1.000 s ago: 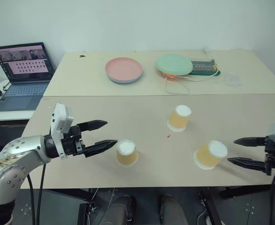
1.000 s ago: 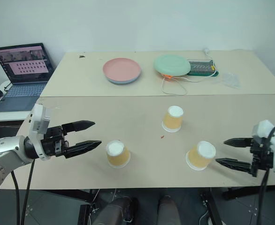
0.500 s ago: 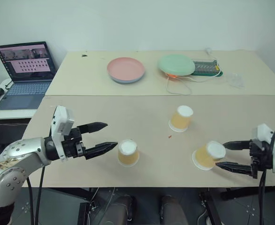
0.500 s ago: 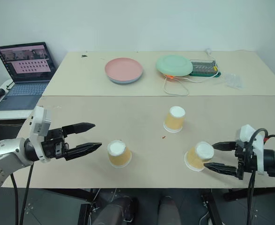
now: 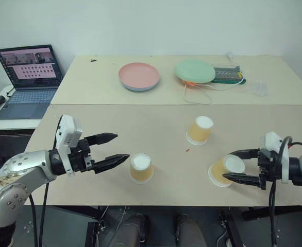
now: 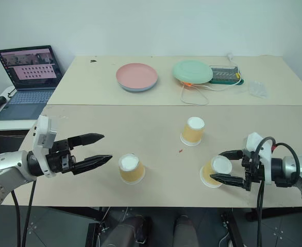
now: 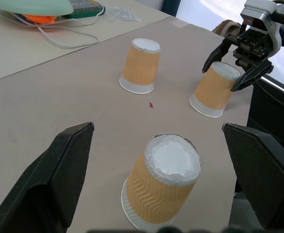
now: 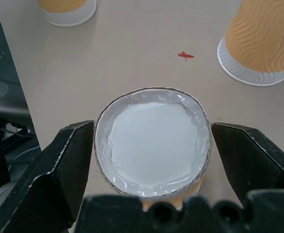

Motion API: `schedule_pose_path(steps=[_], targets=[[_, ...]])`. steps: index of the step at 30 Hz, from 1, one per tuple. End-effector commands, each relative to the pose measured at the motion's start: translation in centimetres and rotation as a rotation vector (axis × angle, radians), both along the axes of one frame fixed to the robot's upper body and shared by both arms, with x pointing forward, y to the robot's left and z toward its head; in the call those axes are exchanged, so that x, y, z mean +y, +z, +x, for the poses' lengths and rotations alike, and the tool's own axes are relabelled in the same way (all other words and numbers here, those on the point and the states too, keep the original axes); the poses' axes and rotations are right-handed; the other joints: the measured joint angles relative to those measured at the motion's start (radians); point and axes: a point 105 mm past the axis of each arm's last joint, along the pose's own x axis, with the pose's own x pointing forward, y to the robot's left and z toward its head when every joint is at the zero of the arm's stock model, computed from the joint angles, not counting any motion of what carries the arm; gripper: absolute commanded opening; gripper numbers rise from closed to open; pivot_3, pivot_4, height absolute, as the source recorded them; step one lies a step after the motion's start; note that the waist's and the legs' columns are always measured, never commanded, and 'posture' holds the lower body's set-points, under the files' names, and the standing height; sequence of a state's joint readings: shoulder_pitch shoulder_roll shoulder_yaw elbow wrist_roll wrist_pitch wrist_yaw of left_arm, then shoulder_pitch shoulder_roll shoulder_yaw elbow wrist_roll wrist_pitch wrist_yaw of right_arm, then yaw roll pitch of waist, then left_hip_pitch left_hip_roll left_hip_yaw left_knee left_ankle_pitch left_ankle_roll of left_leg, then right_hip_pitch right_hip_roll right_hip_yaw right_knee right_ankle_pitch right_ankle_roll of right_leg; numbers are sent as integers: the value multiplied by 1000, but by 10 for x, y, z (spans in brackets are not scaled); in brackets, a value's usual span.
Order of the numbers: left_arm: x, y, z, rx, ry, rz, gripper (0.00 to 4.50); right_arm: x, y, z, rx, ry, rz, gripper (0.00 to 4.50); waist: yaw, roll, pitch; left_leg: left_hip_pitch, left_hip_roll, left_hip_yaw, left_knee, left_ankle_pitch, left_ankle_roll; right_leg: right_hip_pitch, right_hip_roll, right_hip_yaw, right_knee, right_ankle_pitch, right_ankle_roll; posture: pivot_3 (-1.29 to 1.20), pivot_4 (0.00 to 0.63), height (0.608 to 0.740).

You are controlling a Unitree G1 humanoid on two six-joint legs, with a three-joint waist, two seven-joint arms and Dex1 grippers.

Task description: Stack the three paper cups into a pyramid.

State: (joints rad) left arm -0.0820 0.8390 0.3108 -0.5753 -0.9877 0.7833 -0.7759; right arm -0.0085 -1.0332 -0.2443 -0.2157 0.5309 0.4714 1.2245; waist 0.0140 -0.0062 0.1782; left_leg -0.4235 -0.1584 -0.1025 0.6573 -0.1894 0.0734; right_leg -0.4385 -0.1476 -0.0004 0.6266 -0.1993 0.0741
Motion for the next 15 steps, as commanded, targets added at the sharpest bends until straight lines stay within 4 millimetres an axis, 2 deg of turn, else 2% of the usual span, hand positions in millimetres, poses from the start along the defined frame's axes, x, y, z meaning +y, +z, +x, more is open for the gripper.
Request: schedule_pose_path(steps=[1,5,6,11,15], targets=[[-3,10,-2,-47,-17,13,4500,3,11,3,-43,14,4,3944,-1,0,0,0,0,0,0,0,0,0,0,0,0,0,0,0,150,718],[-3,11,-2,-48,-15,15,4500,5,12,4,-58,16,7,2789,-1,0,0,0,0,0,0,0,0,0,0,0,0,0,0,0,150,718],[-3,11,-2,-48,-15,17,4500,8,15,4,-64,27,22,2653,-1,0,0,0,0,0,0,0,0,0,0,0,0,0,0,0,150,718],[-3,11,-2,-49,-15,21,4500,17,31,5,-100,58,63,2653,-2,0,0,0,0,0,0,0,0,0,0,0,0,0,0,0,150,718],[-2,11,-1,-48,-14,29,4500,44,61,9,-174,190,106,2653,-5,0,0,0,0,0,0,0,0,0,1,0,0,1,0,0,150,718]])
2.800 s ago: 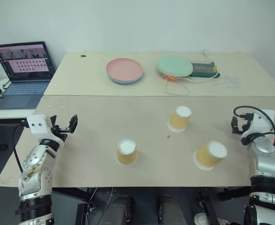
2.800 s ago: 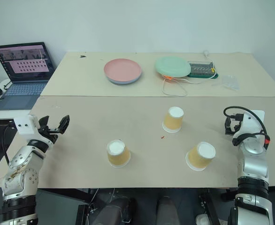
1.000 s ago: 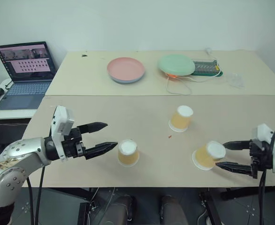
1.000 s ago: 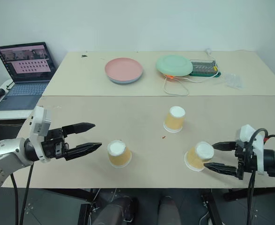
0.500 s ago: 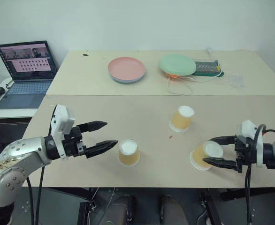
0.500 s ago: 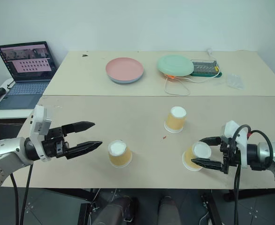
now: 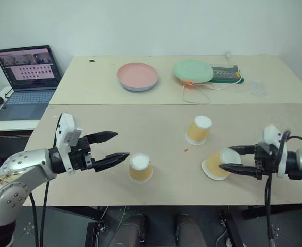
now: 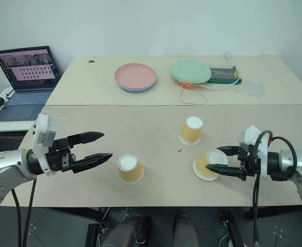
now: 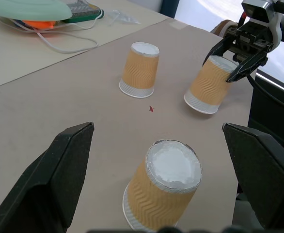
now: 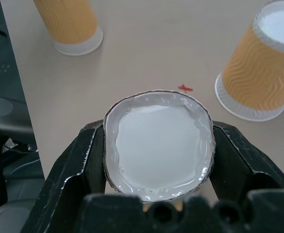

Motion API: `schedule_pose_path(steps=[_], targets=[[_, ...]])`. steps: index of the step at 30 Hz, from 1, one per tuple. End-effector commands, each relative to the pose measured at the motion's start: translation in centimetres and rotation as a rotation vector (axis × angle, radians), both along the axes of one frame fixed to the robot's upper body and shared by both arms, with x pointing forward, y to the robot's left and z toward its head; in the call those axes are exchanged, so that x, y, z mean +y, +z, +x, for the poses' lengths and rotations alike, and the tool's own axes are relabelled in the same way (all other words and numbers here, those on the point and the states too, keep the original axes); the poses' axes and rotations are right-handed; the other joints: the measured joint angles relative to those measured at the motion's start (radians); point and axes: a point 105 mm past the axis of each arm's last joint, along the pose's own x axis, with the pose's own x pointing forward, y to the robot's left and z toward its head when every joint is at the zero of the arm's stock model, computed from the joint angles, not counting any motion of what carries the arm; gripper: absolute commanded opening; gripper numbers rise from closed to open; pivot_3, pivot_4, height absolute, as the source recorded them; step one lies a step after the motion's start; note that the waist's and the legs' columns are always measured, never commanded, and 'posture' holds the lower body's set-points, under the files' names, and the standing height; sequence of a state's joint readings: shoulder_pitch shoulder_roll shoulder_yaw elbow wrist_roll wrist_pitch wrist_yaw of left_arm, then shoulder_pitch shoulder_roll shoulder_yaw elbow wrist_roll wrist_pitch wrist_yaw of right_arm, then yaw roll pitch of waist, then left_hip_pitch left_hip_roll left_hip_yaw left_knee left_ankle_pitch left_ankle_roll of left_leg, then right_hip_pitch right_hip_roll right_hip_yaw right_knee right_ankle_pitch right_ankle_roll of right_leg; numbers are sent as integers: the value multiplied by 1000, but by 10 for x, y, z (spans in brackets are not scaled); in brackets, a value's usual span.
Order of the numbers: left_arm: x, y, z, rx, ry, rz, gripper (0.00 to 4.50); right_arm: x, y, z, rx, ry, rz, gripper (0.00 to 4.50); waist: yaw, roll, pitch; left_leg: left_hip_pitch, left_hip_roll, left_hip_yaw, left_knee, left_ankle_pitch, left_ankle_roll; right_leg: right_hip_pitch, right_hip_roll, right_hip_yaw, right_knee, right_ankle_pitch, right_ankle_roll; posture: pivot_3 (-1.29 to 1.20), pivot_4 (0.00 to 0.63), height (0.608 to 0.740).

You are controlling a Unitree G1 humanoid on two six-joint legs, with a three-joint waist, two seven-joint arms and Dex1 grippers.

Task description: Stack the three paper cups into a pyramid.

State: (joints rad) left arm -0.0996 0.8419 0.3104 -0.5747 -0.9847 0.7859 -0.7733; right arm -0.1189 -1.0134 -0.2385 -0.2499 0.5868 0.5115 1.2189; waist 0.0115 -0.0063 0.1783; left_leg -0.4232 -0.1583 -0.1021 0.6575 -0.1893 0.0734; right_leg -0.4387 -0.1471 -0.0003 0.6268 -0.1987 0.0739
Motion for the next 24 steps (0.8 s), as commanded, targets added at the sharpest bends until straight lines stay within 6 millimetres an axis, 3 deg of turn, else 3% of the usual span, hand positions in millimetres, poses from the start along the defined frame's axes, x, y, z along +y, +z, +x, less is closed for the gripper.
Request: schedule_pose_path(steps=[1,8,11,16,24], targets=[[-2,7,-2,-32,-16,24,4500,33,42,-1,-113,177,47,2653,-5,0,0,0,0,1,0,0,0,0,0,0,0,0,0,0,150,718],[-5,7,1,-38,-25,26,4500,84,53,8,-144,483,-22,2653,-4,-4,1,1,2,1,0,0,0,0,0,-1,0,1,-1,0,150,718],[-6,7,1,-41,-24,26,4500,100,52,23,-163,545,-41,2653,-2,-5,2,0,0,1,0,0,0,-1,1,-2,-1,4,-5,0,150,718],[-6,8,0,-47,-17,25,4500,114,33,65,-171,549,-145,2653,-3,-7,3,0,-1,1,1,0,0,-2,2,-2,-1,7,-8,0,150,718],[-5,8,-4,-46,2,31,4500,132,14,98,-156,569,-198,2653,-11,-7,4,0,0,0,0,1,-2,-3,6,-1,1,8,-11,0,150,718]])
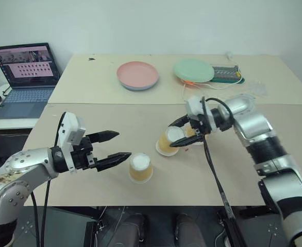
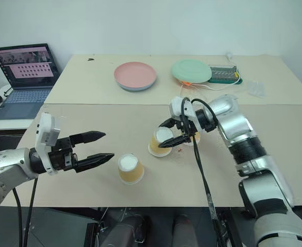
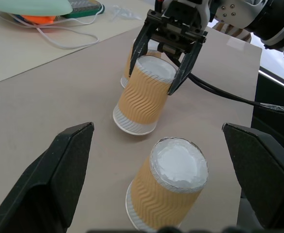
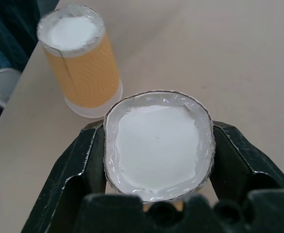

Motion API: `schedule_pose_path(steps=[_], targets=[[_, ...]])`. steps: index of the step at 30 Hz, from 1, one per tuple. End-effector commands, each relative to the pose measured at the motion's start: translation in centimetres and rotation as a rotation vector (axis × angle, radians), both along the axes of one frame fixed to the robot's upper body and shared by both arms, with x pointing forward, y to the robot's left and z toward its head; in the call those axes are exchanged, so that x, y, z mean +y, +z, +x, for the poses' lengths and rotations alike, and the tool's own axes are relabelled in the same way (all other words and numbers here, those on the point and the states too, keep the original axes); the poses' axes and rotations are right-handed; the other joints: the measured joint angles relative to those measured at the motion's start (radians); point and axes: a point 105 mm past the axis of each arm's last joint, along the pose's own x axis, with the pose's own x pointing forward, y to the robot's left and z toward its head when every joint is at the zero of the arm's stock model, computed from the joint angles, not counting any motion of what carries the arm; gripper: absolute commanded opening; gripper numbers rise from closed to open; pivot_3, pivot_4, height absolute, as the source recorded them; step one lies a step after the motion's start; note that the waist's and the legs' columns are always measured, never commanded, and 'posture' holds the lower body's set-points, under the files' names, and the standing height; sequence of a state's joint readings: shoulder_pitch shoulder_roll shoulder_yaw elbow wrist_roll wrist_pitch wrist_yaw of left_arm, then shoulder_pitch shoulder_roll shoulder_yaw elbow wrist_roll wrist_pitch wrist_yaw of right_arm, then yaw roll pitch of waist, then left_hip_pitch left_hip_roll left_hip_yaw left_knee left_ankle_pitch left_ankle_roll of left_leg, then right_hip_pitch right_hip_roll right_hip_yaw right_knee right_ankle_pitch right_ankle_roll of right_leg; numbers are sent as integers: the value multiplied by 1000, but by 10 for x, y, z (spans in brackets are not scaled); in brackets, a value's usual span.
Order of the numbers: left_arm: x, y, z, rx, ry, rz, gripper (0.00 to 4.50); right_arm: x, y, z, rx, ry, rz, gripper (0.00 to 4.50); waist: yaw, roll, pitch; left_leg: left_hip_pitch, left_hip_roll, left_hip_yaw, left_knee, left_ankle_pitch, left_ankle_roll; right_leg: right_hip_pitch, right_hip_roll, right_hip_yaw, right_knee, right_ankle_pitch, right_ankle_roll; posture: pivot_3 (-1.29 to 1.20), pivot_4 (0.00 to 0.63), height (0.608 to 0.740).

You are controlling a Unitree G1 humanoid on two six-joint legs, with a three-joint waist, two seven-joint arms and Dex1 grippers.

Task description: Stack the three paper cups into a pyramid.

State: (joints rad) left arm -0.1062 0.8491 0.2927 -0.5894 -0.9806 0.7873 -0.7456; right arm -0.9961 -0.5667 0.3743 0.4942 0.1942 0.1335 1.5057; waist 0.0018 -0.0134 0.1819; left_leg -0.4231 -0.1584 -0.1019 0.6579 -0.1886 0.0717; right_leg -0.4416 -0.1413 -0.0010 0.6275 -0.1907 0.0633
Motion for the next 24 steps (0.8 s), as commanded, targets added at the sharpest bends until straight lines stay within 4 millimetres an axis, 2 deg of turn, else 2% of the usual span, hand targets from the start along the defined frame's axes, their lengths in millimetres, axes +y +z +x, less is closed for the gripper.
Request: schedule_pose_path(steps=[1,11,13,14,16,21,24], targets=[[-1,8,-5,-40,-2,10,4500,4,3,8,-51,24,-21,2653,-1,0,0,0,0,0,0,0,-1,0,1,0,0,0,0,0,150,718],[0,7,-9,-35,15,14,4500,16,-2,20,-64,29,-31,2653,-16,0,0,7,6,-1,0,0,-6,1,10,3,1,2,-3,0,150,718],[0,7,-9,-37,16,15,4500,17,-1,22,-64,19,-20,3599,-17,0,0,9,8,0,-1,-1,-7,2,11,4,1,2,-4,0,150,718],[0,7,-9,-37,16,14,4500,17,0,22,-65,18,-16,3752,-17,0,0,9,8,0,0,-1,-7,2,12,4,1,2,-4,0,150,718],[0,7,-8,-36,15,14,4500,18,3,23,-83,15,-5,4411,-17,0,0,9,9,0,0,-1,-8,1,13,4,1,2,-5,0,150,718],[0,7,-6,-36,10,15,4500,14,22,23,-125,8,40,4411,-17,0,0,8,12,1,-1,-3,-10,1,16,4,1,3,-7,0,150,718],[0,7,-5,-37,6,13,4500,6,39,15,-156,21,65,4411,-16,1,0,8,15,1,-1,-3,-11,1,18,5,1,3,-9,0,150,718]])
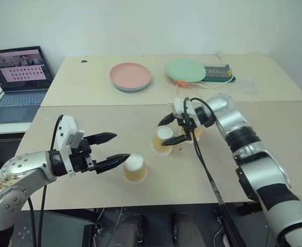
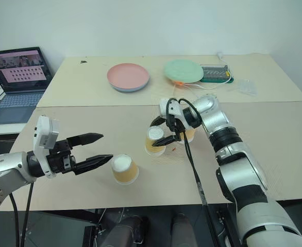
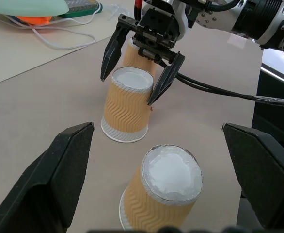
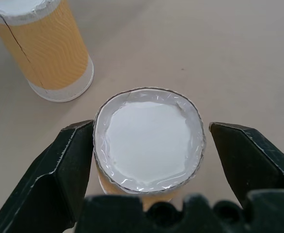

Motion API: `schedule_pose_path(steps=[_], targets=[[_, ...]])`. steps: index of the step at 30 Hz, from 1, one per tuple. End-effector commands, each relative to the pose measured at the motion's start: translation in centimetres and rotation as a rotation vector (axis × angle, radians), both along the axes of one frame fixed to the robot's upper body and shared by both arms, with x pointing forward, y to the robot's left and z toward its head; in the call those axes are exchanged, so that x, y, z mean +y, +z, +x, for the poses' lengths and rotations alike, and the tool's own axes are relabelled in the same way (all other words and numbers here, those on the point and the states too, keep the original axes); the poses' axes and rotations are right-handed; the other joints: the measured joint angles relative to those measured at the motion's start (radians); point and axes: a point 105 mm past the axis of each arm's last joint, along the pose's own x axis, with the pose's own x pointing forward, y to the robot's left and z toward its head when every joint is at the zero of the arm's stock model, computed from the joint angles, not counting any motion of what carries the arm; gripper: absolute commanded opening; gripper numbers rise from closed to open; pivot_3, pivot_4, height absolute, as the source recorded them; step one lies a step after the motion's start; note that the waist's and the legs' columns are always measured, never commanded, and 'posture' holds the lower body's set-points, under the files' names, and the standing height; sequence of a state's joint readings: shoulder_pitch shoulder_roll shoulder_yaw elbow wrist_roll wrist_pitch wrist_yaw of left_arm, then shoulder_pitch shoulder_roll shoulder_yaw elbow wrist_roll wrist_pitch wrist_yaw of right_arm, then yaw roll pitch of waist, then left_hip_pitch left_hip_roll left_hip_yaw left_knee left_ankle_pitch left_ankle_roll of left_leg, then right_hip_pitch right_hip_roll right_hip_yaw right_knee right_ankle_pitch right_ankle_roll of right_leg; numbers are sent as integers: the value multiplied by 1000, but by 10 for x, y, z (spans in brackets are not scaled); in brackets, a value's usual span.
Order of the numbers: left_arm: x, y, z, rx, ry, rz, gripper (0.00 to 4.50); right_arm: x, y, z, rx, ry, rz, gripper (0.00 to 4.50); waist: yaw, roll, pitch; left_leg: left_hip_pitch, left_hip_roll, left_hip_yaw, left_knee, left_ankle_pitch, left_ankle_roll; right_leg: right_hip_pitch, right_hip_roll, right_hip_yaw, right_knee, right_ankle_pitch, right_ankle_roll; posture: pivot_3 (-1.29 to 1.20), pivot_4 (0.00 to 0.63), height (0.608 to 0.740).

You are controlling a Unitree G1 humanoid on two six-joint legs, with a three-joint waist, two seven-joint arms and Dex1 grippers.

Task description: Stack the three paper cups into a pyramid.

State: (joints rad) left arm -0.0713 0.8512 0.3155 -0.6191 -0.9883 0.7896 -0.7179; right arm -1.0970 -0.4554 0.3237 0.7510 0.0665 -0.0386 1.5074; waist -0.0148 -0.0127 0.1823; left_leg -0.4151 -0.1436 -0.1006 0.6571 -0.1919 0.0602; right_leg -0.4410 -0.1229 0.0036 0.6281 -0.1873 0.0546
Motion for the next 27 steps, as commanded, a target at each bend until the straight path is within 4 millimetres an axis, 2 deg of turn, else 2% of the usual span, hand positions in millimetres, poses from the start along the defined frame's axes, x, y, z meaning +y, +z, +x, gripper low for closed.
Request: schedule_pose_path(steps=[1,7,10,14,19,21,24,27], targets=[[-2,8,-1,-36,-24,5,4500,-8,44,-10,-111,30,78,4411,2,0,0,0,0,0,0,0,0,0,0,0,0,0,0,0,150,718],[-3,8,1,-36,-32,4,4500,-29,81,-30,-198,-34,165,4411,3,0,0,0,2,0,0,-1,-1,1,1,0,0,0,-1,0,150,718],[-3,8,2,-37,-33,3,4500,-47,104,-43,-224,-151,283,4411,6,0,0,-1,2,1,0,-1,-1,1,1,1,0,-1,-1,0,150,718],[-5,6,3,-35,-35,-3,4500,-82,94,-32,-263,-481,333,4411,14,0,0,-2,2,1,0,-1,-1,0,0,1,-1,-1,-1,0,150,718],[-7,5,2,-25,-42,-4,4500,-114,77,-21,-239,-812,420,4411,15,0,0,-1,3,4,0,-1,-1,0,-1,4,0,-1,-1,0,150,718],[-6,5,2,-24,-43,-3,4500,-117,73,-20,-230,-867,435,4411,14,0,0,-2,3,5,0,-1,-1,0,-4,5,0,-1,-2,0,150,718],[-7,6,3,-23,-47,-3,4500,-114,58,-23,-199,-895,437,4411,16,-1,0,-2,3,5,0,-1,0,0,-1,5,-1,-1,-2,0,150,718],[-6,7,4,-24,-48,1,4500,-111,51,-23,-171,-906,451,4411,17,0,0,-2,3,5,0,-1,0,0,0,5,-1,-1,-2,0,150,718]])
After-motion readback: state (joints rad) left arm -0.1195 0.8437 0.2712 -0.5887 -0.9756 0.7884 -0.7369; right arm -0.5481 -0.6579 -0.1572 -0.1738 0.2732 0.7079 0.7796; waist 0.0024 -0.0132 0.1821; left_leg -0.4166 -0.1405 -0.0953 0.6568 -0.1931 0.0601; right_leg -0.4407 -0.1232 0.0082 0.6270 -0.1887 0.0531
